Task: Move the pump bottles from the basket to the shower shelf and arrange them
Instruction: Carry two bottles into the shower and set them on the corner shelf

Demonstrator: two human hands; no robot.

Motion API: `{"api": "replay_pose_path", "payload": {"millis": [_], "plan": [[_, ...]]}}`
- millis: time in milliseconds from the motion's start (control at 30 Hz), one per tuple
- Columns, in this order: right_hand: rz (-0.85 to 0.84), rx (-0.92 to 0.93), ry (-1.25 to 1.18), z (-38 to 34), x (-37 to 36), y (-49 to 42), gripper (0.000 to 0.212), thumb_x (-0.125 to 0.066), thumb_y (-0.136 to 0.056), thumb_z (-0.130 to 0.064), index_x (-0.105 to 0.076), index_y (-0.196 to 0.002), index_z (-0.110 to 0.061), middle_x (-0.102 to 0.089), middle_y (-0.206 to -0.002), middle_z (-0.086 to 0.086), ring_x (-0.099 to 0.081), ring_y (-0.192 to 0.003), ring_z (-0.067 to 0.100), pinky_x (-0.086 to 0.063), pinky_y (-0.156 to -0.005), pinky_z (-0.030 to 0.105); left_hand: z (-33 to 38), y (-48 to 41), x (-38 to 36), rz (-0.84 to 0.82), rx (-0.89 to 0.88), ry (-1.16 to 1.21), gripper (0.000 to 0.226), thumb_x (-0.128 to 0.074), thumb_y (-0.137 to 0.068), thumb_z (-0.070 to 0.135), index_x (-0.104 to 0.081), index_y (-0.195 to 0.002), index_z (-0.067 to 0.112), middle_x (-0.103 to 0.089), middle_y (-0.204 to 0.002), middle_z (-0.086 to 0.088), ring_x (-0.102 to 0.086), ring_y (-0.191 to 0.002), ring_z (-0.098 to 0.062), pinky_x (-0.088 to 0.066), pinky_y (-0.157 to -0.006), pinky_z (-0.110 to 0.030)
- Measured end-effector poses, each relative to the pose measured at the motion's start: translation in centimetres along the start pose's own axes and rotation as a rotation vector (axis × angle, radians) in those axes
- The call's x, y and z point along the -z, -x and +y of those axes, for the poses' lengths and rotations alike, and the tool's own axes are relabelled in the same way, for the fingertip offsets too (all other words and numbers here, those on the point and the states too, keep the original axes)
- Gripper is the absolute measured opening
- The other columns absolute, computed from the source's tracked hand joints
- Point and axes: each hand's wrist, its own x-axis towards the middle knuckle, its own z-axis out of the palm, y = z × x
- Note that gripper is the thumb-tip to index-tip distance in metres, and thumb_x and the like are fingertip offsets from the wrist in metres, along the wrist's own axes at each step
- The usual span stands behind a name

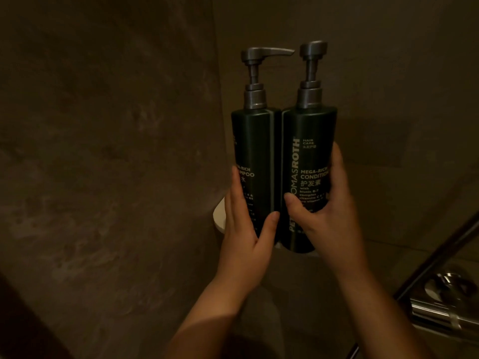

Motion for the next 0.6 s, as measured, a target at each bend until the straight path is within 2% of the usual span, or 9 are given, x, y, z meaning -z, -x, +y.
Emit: {"api": "replay_pose_path", "payload": {"millis": [100,167,267,333,400,433,500,533,600], "plan": [[-0.016,-0.007,-0.001,0.3,0.0,-0.4,0.085,-0.068,-0.079,-0.034,-0.018,-0.146,-0.045,-0.045,-0.138,-0.025,-0.046,-0.127,0.001,-0.047,-0.095,0.04,-0.4,-0.4,-0.2,-0.004,0.007,-0.025,0.082,-0.05,-0.09,0.039,0.013,-0.139,0.057,-0.012,-0.153,0.016,-0.018,-0.137,0.005,-0.023,-0.103,-0.007],[-0.029,-0.004,-0.009,0.5,0.0,-0.6,0.084,-0.067,-0.08,-0.032,-0.017,-0.145,-0.048,-0.044,-0.137,-0.028,-0.046,-0.126,-0.002,-0.046,-0.093,0.032,-0.7,-0.6,-0.4,-0.006,-0.007,-0.027,0.082,-0.05,-0.09,0.039,0.015,-0.138,0.058,-0.009,-0.151,0.025,-0.017,-0.137,0.006,-0.025,-0.103,-0.01],[-0.048,-0.022,-0.031,0.9,0.0,-0.8,0.081,-0.066,-0.082,-0.031,-0.017,-0.144,-0.049,-0.044,-0.137,-0.029,-0.045,-0.125,-0.004,-0.047,-0.091,0.015,-1.1,-0.8,-0.7,0.004,-0.01,-0.055,0.084,-0.049,-0.09,0.039,0.018,-0.137,0.059,0.002,-0.14,0.046,-0.013,-0.133,0.017,-0.021,-0.097,0.0],[-0.047,-0.029,-0.024,0.9,0.0,-1.0,0.08,-0.066,-0.083,-0.03,-0.017,-0.144,-0.051,-0.043,-0.136,-0.033,-0.044,-0.124,-0.008,-0.041,-0.089,0.005,-1.2,-1.0,-0.9,0.004,-0.008,-0.063,0.084,-0.049,-0.09,0.04,0.018,-0.137,0.057,0.004,-0.135,0.052,-0.011,-0.128,0.023,-0.021,-0.093,0.005],[-0.046,-0.028,-0.002,0.9,0.2,-1.1,0.081,-0.066,-0.083,-0.032,-0.017,-0.144,-0.051,-0.042,-0.134,-0.037,-0.042,-0.124,-0.011,-0.041,-0.088,0.005,-1.2,-1.2,-0.9,0.007,-0.014,-0.077,0.083,-0.048,-0.09,0.043,0.019,-0.138,0.056,0.004,-0.135,0.052,-0.014,-0.127,0.023,-0.024,-0.091,0.005],[-0.049,-0.033,0.006,1.0,0.3,-1.1,0.081,-0.067,-0.083,-0.034,-0.016,-0.144,-0.05,-0.041,-0.135,-0.036,-0.042,-0.125,-0.01,-0.044,-0.09,0.011,-1.2,-1.3,-0.9,0.01,-0.014,-0.085,0.083,-0.048,-0.09,0.046,0.019,-0.138,0.056,0.003,-0.136,0.05,-0.015,-0.128,0.022,-0.026,-0.092,0.002],[-0.042,-0.057,0.069,1.0,0.5,-0.6,0.084,-0.067,-0.08,-0.042,-0.014,-0.146,-0.049,-0.038,-0.138,-0.032,-0.04,-0.128,-0.007,-0.044,-0.095,0.025,-1.1,-1.2,-0.9,0.022,-0.013,-0.119,0.081,-0.045,-0.089,0.052,0.019,-0.138,0.055,-0.002,-0.145,0.038,-0.019,-0.134,0.01,-0.029,-0.1,-0.012],[-0.02,-0.067,0.127,1.0,0.6,-0.2,0.086,-0.066,-0.079,-0.047,-0.013,-0.147,-0.048,-0.034,-0.139,-0.032,-0.037,-0.129,-0.007,-0.042,-0.097,0.025,-1.2,-1.1,-0.9,0.033,-0.017,-0.154,0.08,-0.043,-0.089,0.054,0.02,-0.139,0.053,0.0,-0.148,0.032,-0.017,-0.138,0.002,-0.029,-0.105,-0.022],[0.04,-0.033,0.231,1.0,0.8,0.9,0.084,-0.063,-0.081,-0.049,-0.014,-0.148,-0.043,-0.027,-0.139,-0.032,-0.033,-0.13,-0.007,-0.037,-0.097,0.014,-1.2,-0.6,-1.0,0.072,-0.046,-0.256,0.083,-0.042,-0.089,0.054,0.02,-0.143,0.044,0.011,-0.152,0.025,-0.006,-0.142,-0.004,-0.018,-0.11,-0.032]]}}
